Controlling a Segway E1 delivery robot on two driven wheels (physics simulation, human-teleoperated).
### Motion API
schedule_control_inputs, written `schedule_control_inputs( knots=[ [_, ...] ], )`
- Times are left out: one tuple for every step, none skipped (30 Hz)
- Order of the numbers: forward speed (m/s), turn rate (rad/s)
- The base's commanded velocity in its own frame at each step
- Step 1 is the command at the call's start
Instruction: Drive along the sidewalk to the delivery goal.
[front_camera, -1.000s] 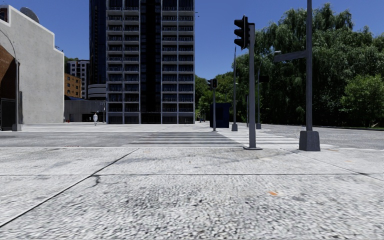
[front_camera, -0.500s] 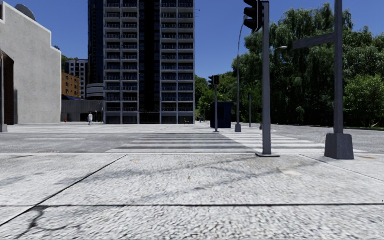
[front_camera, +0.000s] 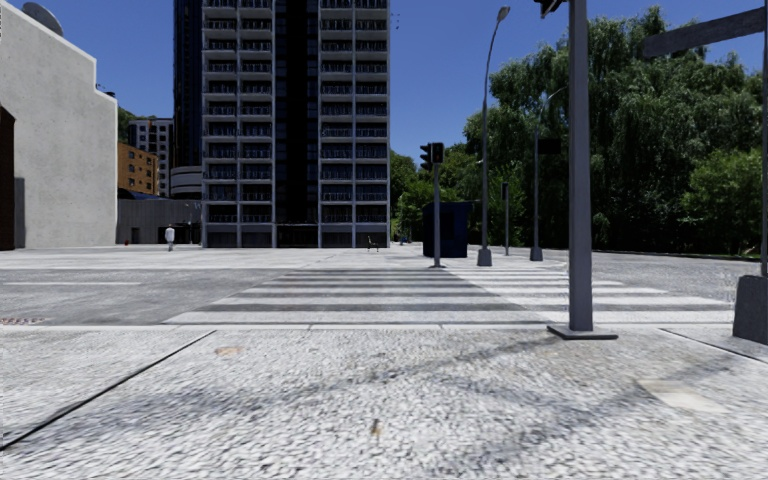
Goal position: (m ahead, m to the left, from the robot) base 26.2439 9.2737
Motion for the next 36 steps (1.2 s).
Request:
schedule_control_inputs(
  knots=[
    [2.00,0.00],
    [2.00,0.00],
    [2.00,0.00],
    [2.00,0.00],
    [2.00,0.00],
    [2.00,0.00],
    [2.00,0.00],
    [2.00,0.00],
    [2.00,0.00],
    [2.00,0.00],
    [2.00,0.00],
    [2.00,0.00],
    [2.00,0.00],
    [2.00,0.00],
    [2.00,0.00],
    [2.00,0.00],
    [2.00,0.00],
    [2.00,0.00],
    [2.00,0.00],
    [2.00,0.00],
    [2.00,0.00],
    [2.00,0.00],
    [2.00,0.00],
    [2.00,0.00],
    [2.00,0.00],
    [2.00,0.00],
    [2.00,0.00],
    [2.00,0.00],
    [2.00,0.00],
    [2.00,0.00],
    [2.00,0.00],
    [2.00,0.00],
    [2.00,0.00],
    [2.00,0.00],
    [2.00,0.00],
    [2.00,0.00]
  ],
)
